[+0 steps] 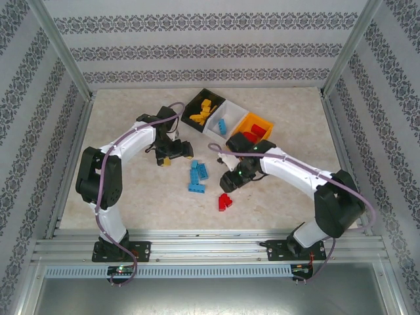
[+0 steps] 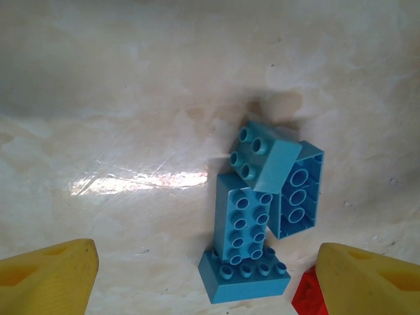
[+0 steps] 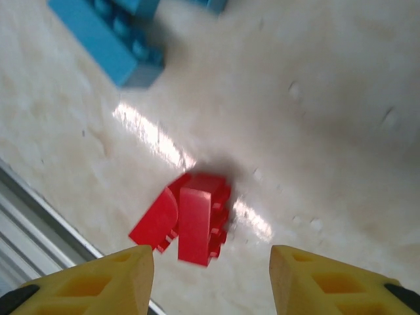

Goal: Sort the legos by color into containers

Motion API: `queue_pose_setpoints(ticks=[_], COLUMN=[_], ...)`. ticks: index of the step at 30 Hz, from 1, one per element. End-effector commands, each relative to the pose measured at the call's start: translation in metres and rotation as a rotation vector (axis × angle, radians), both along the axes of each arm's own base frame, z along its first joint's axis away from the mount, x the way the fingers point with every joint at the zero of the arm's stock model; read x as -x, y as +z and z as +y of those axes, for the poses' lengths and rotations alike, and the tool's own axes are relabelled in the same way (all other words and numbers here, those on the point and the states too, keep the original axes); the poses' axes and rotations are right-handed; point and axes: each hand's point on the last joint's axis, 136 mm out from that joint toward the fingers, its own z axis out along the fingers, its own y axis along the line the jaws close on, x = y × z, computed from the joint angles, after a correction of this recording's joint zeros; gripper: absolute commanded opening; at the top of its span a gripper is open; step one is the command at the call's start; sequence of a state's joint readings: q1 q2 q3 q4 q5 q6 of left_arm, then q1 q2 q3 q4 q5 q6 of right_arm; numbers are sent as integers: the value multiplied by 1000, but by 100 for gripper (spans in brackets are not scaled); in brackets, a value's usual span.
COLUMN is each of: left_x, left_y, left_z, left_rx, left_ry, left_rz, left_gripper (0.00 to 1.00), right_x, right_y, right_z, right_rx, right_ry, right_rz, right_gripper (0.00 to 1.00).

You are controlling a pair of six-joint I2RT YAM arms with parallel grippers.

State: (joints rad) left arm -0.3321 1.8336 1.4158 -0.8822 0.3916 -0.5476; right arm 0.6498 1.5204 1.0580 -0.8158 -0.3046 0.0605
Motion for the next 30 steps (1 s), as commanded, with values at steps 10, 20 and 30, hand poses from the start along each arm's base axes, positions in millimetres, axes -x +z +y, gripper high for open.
queue_pose_setpoints(ticks=[10, 20, 30], left_x=[15, 15, 12], left_y=[14, 25, 22], left_z=[8, 10, 8], left_rx=[3, -9, -2], left_ry=[11, -14, -11], left_rz=[-28, -57, -52], left_gripper=[87, 87, 87], right_x=[31, 18, 6], right_y=[-42, -66, -57], right_z=[2, -14, -15], right_rx=[89, 239, 227], right_ry=[22, -40, -69], right_rz=[52, 23, -35], right_gripper=[49, 44, 22])
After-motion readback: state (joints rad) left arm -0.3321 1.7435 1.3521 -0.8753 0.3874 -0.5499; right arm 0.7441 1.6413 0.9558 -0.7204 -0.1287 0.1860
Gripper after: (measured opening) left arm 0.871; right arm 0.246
